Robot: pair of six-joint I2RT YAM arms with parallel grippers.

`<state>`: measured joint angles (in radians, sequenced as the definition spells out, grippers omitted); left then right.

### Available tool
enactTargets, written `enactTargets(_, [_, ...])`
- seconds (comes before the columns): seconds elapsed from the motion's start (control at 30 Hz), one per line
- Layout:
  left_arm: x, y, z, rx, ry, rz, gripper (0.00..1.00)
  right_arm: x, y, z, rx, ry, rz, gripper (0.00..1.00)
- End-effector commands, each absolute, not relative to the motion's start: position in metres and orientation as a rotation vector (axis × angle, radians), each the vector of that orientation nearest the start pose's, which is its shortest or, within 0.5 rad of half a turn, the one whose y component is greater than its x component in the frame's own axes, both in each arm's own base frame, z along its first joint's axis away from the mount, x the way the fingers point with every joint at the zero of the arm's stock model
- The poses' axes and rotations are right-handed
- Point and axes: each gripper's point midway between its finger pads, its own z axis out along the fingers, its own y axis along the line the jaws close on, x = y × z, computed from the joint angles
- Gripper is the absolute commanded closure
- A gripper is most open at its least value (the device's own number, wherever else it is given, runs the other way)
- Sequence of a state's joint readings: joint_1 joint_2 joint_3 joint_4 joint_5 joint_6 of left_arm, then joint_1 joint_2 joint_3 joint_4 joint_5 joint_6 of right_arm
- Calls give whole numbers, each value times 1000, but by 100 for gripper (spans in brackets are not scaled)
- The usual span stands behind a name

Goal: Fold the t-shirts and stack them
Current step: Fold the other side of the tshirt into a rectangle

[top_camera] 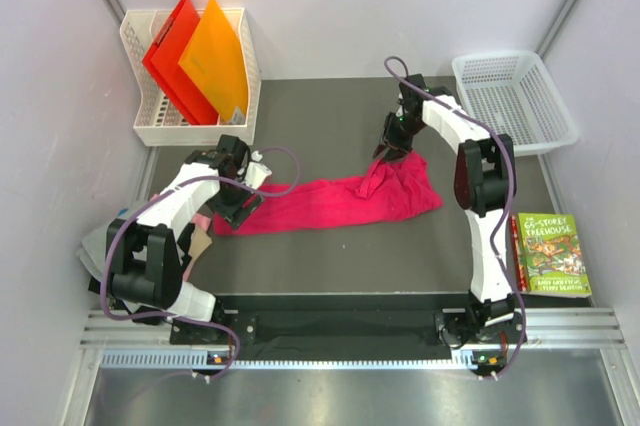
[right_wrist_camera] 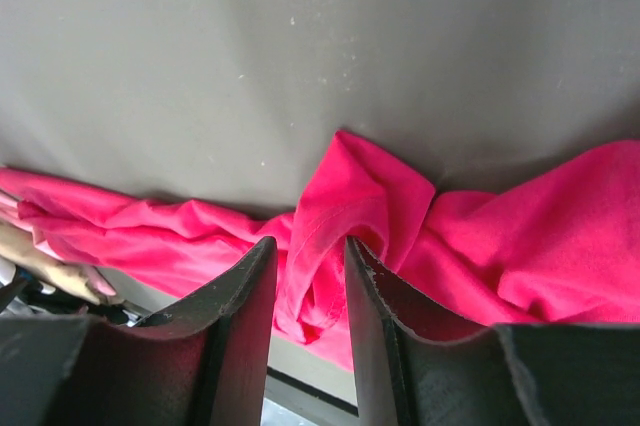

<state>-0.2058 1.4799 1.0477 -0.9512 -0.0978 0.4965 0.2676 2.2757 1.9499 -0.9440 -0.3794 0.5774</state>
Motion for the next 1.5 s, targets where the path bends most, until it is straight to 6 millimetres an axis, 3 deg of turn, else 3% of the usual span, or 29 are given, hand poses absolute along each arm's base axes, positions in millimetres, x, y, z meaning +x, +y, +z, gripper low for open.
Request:
enactTargets(0.0, [264,-15,89,991,2744,205,24,440,216,60,355,2911,716,66])
enactTargets(0.17, [263,-13,91,993,2737,220,23,440,217,52,362,2920,709,67])
enactTargets(0.33, [263,-11,92,997,2735,236,24,445,218,53,375,2907,716,84])
enactTargets(0.57, [264,-9,97,1002,2718,251,24,443,218,52,380,2912,721,89])
enactTargets(0.67, [262,-9,95,1005,2723,248,24,447,219,61,369,2885,729,100])
enactTargets(0.77, [260,-9,94,1000,2726,243,24,459,223,88,340,2802,760,100])
enactTargets(0.8, [259,-10,94,1001,2726,236,23,465,225,110,321,2749,776,100])
enactTargets(0.87, [259,-11,93,996,2728,228,24,473,226,131,301,2698,779,100])
enactTargets(0.9, [258,-12,94,995,2730,221,24,479,227,154,278,2649,789,100])
enactTargets(0.97, [257,-12,94,991,2731,216,24,481,226,175,256,2608,793,100])
enactTargets(1.0, [257,-12,93,990,2734,213,24,480,226,191,242,2582,802,100])
enactTargets(1.1, [256,-13,95,990,2731,207,24,467,225,216,215,2549,810,100])
enactTargets(1.17, [254,-13,95,990,2734,202,24,456,223,220,206,2554,800,100])
enactTargets(1.2, [255,-13,95,989,2733,202,24,441,222,223,198,2563,792,100])
enactTargets(1.37, [255,-15,97,983,2728,196,24,400,202,216,246,2579,700,100])
enactTargets(1.4, [255,-15,98,983,2728,194,24,384,196,207,262,2603,679,100])
enactTargets(1.47, [257,-15,100,981,2723,192,24,374,187,196,295,2614,632,100])
